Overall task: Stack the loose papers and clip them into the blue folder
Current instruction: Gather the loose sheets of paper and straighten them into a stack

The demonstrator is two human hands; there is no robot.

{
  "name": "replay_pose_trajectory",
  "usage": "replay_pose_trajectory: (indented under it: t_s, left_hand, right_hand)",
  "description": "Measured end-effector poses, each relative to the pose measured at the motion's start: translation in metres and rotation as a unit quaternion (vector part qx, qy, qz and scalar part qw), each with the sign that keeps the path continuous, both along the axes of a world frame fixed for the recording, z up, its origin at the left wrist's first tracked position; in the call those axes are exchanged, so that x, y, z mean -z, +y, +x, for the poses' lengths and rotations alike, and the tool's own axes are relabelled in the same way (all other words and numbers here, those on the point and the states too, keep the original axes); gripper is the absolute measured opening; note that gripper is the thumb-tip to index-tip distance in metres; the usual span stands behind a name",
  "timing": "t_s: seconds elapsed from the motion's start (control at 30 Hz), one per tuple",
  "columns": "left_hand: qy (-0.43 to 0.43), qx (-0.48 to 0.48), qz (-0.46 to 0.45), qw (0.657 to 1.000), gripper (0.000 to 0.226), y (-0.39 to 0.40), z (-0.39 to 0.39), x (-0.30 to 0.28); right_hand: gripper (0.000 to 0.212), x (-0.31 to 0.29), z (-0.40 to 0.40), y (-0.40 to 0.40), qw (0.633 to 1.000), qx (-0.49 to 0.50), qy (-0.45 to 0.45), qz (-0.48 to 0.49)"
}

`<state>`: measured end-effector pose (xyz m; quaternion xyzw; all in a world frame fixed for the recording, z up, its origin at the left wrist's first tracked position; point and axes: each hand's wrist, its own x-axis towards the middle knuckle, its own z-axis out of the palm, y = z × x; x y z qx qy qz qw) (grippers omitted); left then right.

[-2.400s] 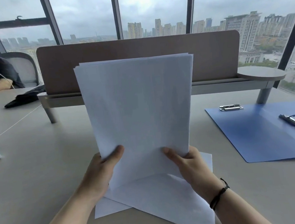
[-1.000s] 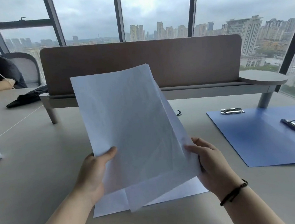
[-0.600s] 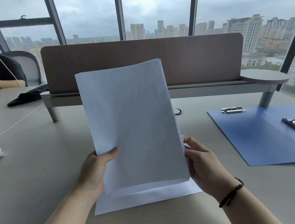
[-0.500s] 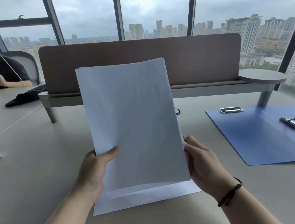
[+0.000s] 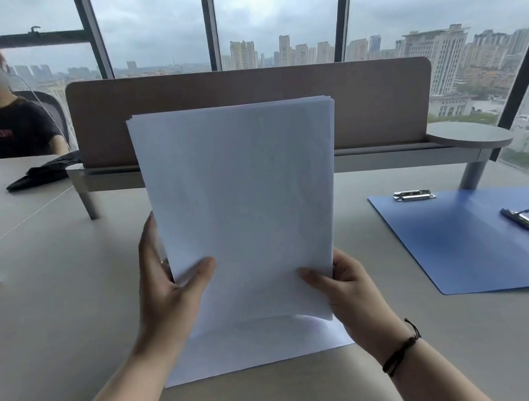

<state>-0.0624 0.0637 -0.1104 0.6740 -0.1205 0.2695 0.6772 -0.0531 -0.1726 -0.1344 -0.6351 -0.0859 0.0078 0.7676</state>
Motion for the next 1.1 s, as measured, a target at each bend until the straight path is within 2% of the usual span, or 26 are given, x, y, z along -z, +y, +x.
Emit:
replay_pose_trajectory:
  t_s: [0.07,0.17,0.3,0.53,0.67,0.87,0.97,1.1]
  left_hand:
    - [0.024,-0.002,-0.033,0.999,0.067,0.001,0.001,0.002]
    - [0.082,-0.014,-0.119,0.989,0.033,0.002,0.0,0.003]
    - [0.127,0.027,-0.128,0.983,0.02,0.004,0.001,0.005]
    - [0.096,0.042,-0.125,0.987,0.022,0.002,-0.001,0.002]
    - [0.099,0.05,-0.114,0.987,0.041,-0.007,-0.005,0.002]
    - [0.133,0.05,-0.051,0.988,0.023,-0.008,-0.004,0.008]
    - [0.162,0.051,-0.042,0.985,0.02,-0.003,-0.001,0.011]
    - [0.155,0.023,-0.031,0.987,0.025,-0.001,0.001,0.015]
  right_hand:
    - [0.029,0.001,-0.001,0.001,1.0,-0.002,0.004,0.004]
    - [0.036,0.001,-0.003,0.002,1.0,-0.01,0.001,0.001]
    - [0.035,0.006,-0.004,0.003,1.0,-0.003,0.001,-0.017]
    - [0.028,0.003,-0.004,0.003,1.0,0.008,-0.007,-0.003]
    - [0.02,-0.002,-0.007,0.003,1.0,0.012,0.011,-0.004]
    - [0.016,-0.002,-0.011,0.003,0.997,-0.021,0.058,-0.05]
    - [0.016,-0.002,-0.011,0.003,0.997,-0.025,0.049,-0.057]
    - [0.016,0.0,-0.009,0.004,0.999,-0.013,0.028,-0.038]
